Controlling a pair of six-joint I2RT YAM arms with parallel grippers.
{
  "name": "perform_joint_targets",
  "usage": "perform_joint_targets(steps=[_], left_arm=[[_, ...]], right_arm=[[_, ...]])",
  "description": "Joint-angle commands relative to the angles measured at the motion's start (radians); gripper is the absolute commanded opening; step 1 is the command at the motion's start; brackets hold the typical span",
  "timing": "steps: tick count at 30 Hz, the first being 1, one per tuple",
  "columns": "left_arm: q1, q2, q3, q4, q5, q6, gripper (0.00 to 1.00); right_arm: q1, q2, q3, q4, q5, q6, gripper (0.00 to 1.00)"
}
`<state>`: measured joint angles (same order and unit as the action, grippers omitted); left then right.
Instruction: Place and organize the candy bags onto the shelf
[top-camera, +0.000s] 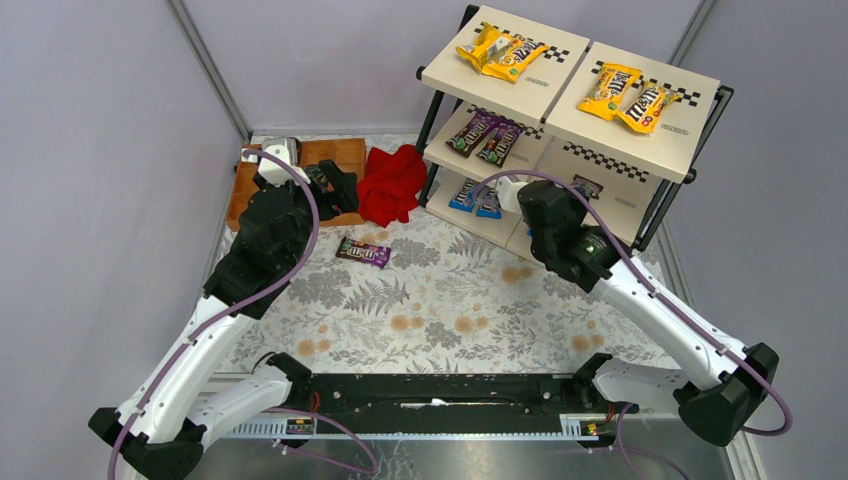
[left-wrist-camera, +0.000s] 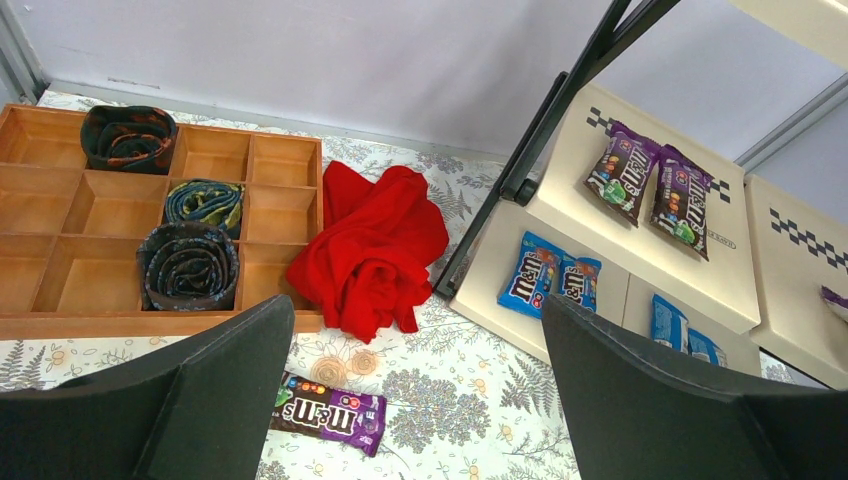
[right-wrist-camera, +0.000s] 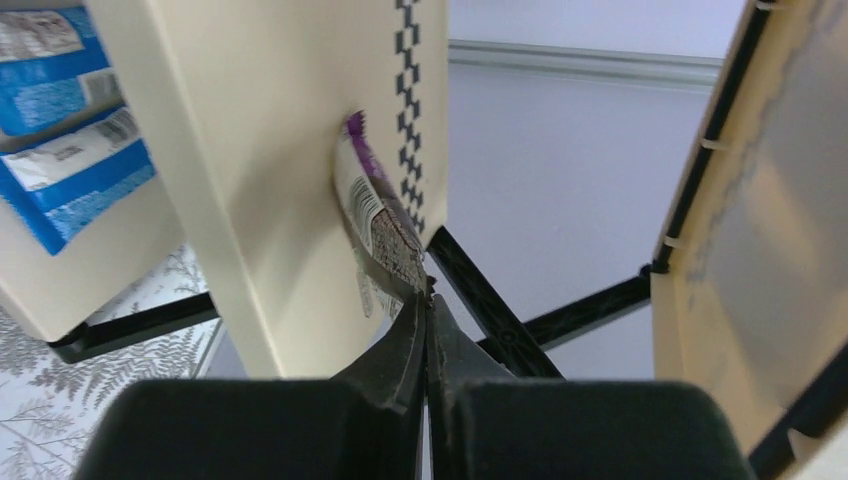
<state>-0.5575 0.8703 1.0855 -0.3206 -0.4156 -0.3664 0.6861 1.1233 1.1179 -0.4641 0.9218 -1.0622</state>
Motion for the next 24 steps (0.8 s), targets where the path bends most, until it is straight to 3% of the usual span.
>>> perform_joint_targets(steps=[1,15,24], left_arm=[[-0.004,-0.009,-0.004,0.037,-0.002,0.003,0.99],[-0.010,-0.021,-0.006,0.038,-0.005,0.003,0.99],[-0.017,-0.039,-0.006,0.038,-0.009,0.004,0.99]], right_arm=[[-0.005,0.011,-0.002,-0.033,-0.087,0.073,0.00],[-0.069,0.221,0.059,0.046,-0.108,0.157,0.00],[-0.126,0.272,0.062,0.122,-0.121,0.086,0.00]])
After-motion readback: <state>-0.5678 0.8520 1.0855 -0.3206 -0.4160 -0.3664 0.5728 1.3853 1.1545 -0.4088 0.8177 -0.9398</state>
